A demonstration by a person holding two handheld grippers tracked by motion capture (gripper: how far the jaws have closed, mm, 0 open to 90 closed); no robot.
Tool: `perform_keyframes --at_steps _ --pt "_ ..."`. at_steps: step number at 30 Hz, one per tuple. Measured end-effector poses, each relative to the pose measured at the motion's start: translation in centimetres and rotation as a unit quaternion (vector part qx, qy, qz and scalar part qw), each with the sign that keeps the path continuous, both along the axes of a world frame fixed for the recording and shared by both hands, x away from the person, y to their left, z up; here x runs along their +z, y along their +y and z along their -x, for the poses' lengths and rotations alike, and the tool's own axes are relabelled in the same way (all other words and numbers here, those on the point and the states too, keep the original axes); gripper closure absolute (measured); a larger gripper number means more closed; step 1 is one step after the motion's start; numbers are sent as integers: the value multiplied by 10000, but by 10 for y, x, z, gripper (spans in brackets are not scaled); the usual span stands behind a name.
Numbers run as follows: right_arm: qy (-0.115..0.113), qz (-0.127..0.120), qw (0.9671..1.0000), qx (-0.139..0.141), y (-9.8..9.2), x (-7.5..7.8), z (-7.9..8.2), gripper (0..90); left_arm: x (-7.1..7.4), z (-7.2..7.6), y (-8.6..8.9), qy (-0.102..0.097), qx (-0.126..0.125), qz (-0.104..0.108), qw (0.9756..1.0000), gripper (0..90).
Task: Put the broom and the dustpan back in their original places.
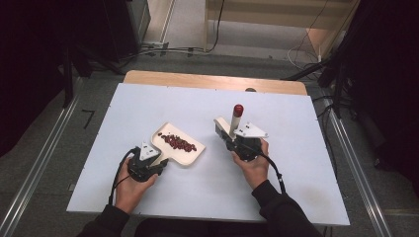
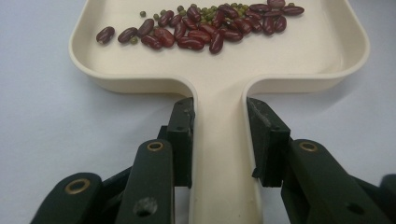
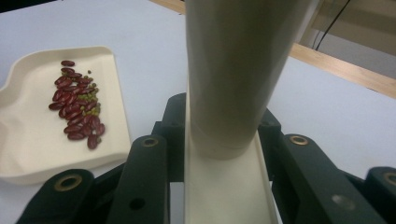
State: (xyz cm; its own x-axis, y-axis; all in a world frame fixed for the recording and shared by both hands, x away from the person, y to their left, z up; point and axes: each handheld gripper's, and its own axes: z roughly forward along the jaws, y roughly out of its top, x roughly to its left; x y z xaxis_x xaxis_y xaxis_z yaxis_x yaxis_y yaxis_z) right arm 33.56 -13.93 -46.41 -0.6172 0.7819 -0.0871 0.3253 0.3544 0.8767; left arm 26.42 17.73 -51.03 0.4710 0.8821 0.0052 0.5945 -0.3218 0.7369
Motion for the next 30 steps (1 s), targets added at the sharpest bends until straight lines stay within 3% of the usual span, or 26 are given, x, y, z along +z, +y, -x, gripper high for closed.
perform_keyframes --at_steps 5,8,10,18,30 --pt "8 -9 10000 5 -3 1 1 643 0 -2 7 -45 271 -23 9996 669" --pt "-2 -1 10000 -26 -6 1 2 643 -1 -3 12 -30 484 132 9987 669" --pt "-2 6 10000 -36 -8 1 2 644 -1 -5 16 -53 646 108 9978 669" --pt "20 19 10000 -94 -15 1 2 643 -2 -10 27 -124 1243 168 9920 668" --pt "25 37 9998 -172 -26 1 1 643 -4 -15 20 -185 1871 133 9821 668"
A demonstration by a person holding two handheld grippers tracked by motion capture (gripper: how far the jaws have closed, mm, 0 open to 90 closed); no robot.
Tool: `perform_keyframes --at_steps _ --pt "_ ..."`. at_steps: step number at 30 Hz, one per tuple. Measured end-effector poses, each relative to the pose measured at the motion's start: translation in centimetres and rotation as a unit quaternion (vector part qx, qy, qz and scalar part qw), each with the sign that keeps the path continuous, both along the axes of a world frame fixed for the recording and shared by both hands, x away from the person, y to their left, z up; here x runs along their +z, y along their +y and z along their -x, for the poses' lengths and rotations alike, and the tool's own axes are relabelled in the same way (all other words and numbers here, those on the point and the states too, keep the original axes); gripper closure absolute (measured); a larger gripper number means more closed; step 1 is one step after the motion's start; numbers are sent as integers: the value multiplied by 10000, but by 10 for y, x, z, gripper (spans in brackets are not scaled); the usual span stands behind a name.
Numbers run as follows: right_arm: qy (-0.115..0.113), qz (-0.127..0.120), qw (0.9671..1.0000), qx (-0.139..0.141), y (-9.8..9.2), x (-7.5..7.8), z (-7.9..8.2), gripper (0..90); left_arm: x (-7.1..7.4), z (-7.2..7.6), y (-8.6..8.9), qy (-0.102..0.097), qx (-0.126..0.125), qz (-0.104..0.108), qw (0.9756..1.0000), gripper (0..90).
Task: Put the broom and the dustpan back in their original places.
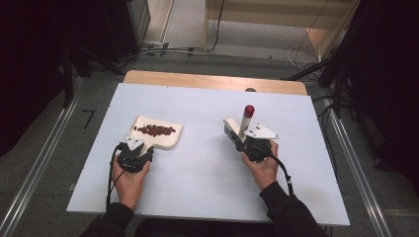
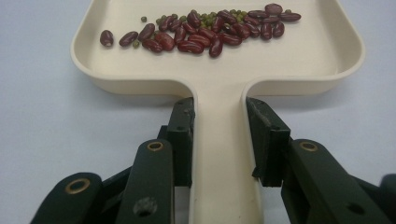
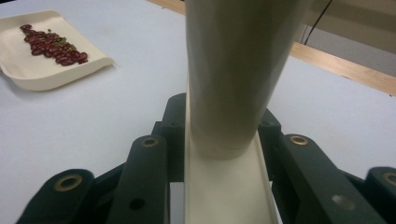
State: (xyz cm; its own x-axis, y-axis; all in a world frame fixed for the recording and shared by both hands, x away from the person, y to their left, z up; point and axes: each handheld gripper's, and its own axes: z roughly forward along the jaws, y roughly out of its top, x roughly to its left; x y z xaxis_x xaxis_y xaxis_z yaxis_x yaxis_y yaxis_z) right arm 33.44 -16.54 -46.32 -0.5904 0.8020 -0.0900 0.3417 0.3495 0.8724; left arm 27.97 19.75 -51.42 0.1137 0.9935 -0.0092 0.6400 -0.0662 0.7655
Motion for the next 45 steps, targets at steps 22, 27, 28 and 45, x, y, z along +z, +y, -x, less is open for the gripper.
perform_keyframes --at_steps 22,27,28,45 --pt "488 -509 9971 298 -47 2 9 643 1 -3 0 -110 444 271 9986 586" --pt "762 -735 9924 629 -62 1 11 643 4 1 0 -178 340 340 9987 500" --pt "781 -752 9918 676 -64 1 11 643 6 3 0 -223 311 325 9987 478" --pt "1332 -943 9862 284 -95 -14 -11 548 19 14 6 -617 190 324 9974 461"
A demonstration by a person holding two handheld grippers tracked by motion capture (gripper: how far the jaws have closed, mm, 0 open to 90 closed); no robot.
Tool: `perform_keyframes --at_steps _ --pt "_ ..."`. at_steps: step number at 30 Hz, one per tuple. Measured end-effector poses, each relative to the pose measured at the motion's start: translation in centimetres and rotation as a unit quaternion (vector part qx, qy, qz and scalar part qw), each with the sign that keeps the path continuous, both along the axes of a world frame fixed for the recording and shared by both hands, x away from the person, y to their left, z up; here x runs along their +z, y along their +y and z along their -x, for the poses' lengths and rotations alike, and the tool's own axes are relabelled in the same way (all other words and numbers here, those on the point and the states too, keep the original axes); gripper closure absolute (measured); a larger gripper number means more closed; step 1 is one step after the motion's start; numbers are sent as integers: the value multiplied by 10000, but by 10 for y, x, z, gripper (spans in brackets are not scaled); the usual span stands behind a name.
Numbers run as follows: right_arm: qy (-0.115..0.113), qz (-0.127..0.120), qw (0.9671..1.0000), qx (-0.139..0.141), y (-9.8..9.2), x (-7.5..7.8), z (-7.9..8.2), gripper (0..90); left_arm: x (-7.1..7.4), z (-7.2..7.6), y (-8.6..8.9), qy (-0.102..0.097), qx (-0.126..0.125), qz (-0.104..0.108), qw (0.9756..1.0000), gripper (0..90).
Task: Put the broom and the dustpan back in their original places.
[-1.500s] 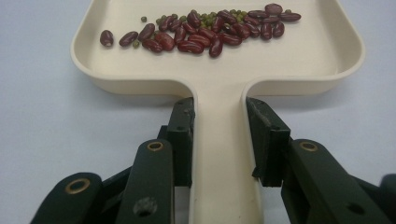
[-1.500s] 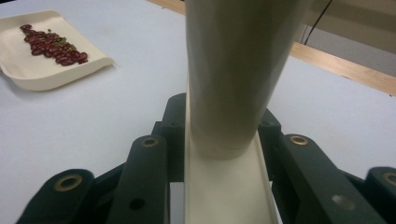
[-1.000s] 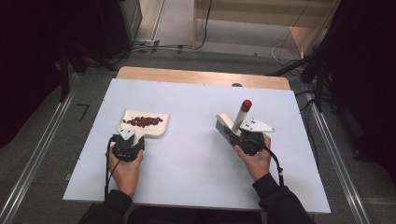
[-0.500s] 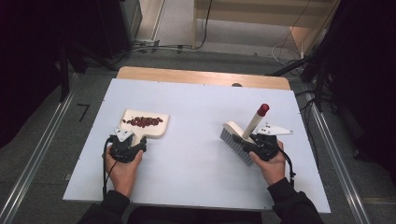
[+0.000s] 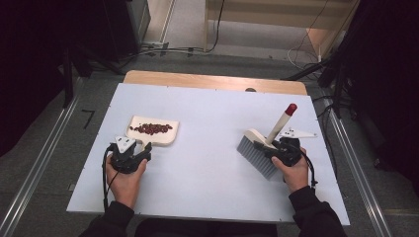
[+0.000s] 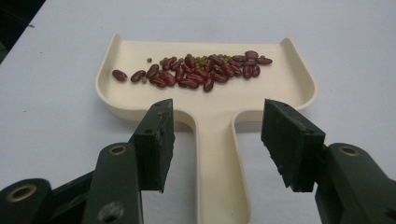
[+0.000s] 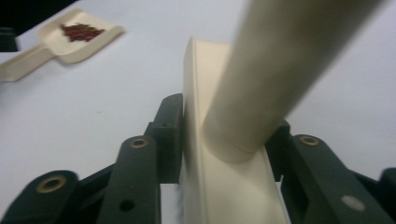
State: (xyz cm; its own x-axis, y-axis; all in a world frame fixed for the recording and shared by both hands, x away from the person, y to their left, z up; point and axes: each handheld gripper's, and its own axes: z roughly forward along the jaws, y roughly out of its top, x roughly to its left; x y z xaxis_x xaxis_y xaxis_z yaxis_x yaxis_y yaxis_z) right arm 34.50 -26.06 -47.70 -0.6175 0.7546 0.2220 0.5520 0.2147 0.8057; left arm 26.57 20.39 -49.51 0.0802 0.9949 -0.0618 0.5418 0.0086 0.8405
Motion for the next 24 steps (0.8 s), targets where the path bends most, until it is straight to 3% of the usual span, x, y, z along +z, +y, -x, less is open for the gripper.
perform_keyframes --at_steps 5,10,14,18,24 --pt "358 76 9979 -526 -12 -11 -15 483 1 0 -1 -16 -27 10 10000 464" --pt "739 -70 9940 -807 -20 -20 -25 398 0 0 0 -24 -31 21 10000 464" --pt "927 -16 9902 -1043 -25 -24 -30 328 0 0 0 -24 -44 40 10000 464" --pt "1038 112 9872 -1205 -30 -25 -33 292 1 0 0 -28 -54 47 10000 465" --pt "971 143 9842 -1477 -43 -19 -34 303 0 0 0 -27 -68 58 10000 468"
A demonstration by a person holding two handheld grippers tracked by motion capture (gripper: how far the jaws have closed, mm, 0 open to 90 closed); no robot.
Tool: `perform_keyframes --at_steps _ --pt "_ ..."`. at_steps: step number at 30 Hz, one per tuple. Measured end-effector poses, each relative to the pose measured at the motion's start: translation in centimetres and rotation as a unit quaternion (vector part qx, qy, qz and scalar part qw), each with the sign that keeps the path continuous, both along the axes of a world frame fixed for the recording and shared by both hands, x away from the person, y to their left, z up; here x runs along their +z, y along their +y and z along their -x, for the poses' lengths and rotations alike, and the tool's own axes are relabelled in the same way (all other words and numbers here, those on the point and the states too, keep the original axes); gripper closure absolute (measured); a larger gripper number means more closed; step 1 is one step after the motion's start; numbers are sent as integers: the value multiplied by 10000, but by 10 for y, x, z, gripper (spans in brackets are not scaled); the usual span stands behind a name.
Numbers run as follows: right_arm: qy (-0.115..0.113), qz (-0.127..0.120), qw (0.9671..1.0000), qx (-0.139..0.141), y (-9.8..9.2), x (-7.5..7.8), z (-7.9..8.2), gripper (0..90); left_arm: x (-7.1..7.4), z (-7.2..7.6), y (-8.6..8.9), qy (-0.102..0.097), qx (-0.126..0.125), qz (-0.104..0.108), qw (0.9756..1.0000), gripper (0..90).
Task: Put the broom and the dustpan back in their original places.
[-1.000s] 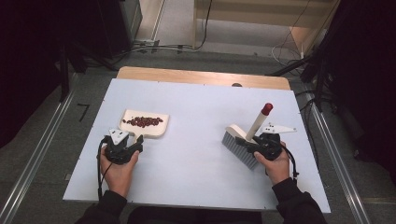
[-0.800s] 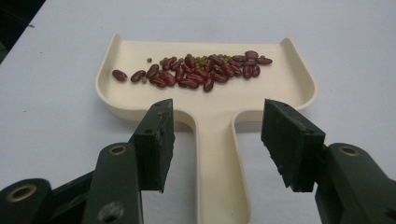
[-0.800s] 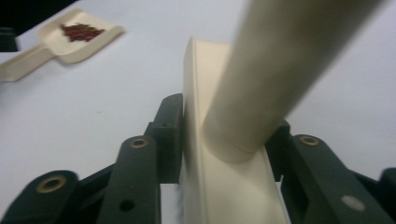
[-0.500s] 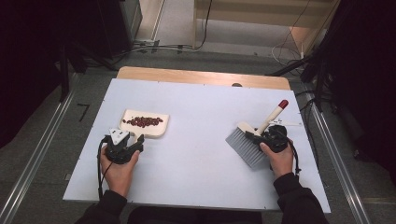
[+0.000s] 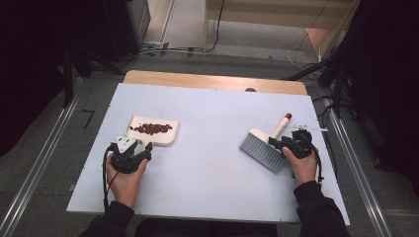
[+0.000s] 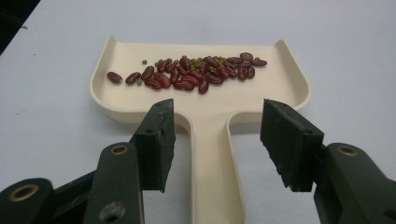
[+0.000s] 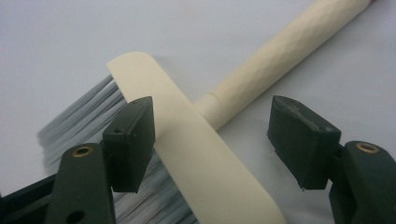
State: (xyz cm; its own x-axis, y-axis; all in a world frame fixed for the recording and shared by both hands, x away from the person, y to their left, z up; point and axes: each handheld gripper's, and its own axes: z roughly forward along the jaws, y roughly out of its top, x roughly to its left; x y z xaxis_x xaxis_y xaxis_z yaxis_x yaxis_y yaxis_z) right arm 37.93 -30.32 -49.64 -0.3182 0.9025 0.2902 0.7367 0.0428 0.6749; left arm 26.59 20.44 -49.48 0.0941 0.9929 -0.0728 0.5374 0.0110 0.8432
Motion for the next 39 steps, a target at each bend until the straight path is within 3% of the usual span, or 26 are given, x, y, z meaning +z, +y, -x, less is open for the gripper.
perform_keyframes --at_steps 15,22,29,34,39 --pt "-98 595 9973 -424 9 7 -8 299 1 0 1 -43 14 29 10000 469" --pt "-152 742 9954 -585 14 6 -16 301 1 0 1 -55 7 43 10000 469" --pt "2 922 9928 -771 20 -1 -28 319 0 0 1 -54 -7 44 10000 469" --pt "31 1171 9905 -725 27 -1 -32 373 1 0 2 -45 -31 55 10000 469" --pt "34 1199 9913 -547 33 1 -32 504 1 0 3 -73 -20 79 9999 469"
